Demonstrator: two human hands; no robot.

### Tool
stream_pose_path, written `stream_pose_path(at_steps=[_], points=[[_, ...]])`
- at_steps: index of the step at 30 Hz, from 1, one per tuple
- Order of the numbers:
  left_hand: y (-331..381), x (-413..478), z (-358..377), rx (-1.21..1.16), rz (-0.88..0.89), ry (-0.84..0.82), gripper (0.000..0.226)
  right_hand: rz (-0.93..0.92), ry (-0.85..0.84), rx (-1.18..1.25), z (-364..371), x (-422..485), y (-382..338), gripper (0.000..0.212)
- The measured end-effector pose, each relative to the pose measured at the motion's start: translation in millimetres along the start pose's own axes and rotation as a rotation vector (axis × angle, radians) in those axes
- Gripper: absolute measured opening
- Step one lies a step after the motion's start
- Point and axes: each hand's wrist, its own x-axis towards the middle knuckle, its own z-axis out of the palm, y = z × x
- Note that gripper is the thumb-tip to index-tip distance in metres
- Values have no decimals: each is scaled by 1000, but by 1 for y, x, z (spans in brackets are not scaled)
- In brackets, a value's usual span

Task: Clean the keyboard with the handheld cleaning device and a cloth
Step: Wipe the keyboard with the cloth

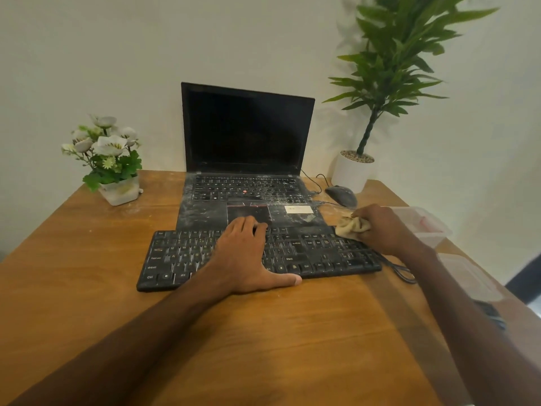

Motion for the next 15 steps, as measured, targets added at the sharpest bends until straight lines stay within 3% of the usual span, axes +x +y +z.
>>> stream_pose_path(at_steps=[12, 15], points=[[1, -1, -3, 1, 9, 2, 138, -42, 20, -76, -2, -12, -18, 13], [0, -2, -1, 7, 10, 3, 139, -95, -50, -29, -5, -15, -18, 8]])
